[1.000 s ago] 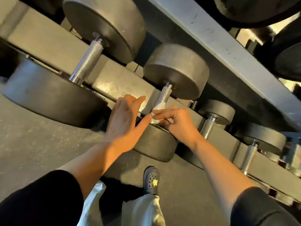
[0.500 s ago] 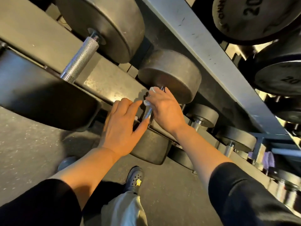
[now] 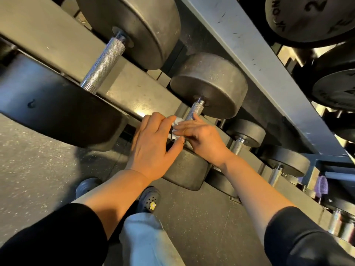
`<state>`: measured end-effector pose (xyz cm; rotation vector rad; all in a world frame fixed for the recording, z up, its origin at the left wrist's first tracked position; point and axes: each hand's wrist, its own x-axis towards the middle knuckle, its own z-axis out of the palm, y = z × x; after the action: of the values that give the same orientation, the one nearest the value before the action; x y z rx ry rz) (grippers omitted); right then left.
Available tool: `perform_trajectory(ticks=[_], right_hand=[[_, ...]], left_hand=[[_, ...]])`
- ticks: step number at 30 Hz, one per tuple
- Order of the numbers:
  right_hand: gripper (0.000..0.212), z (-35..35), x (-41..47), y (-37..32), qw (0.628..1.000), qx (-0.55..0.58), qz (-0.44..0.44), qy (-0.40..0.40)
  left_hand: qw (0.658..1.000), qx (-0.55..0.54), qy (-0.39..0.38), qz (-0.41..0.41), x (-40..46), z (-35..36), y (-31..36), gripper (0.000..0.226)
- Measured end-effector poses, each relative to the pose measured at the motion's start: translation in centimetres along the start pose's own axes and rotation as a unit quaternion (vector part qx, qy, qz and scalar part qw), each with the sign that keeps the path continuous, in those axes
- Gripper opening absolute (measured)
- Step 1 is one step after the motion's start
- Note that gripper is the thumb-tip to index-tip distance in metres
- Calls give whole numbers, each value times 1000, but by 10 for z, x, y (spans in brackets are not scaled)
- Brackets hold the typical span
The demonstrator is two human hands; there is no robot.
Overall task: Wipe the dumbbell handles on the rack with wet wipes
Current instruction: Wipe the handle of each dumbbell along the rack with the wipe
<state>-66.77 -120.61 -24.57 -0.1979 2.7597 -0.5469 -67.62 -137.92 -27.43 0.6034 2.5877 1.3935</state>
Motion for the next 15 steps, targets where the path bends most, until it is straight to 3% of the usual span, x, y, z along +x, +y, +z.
perform_trajectory(ticks=[7, 12, 15], right_hand=[[30, 1, -1, 0, 997, 79, 5, 16], [33, 3, 15, -20, 970, 175, 58, 160], [32, 3, 51, -38, 954, 223, 73, 187]], left_hand=[[1000, 11, -6, 0, 1, -1, 2, 53], [995, 87, -44, 29, 3, -20, 1, 51], [983, 166, -22, 75, 16, -53, -7, 45]])
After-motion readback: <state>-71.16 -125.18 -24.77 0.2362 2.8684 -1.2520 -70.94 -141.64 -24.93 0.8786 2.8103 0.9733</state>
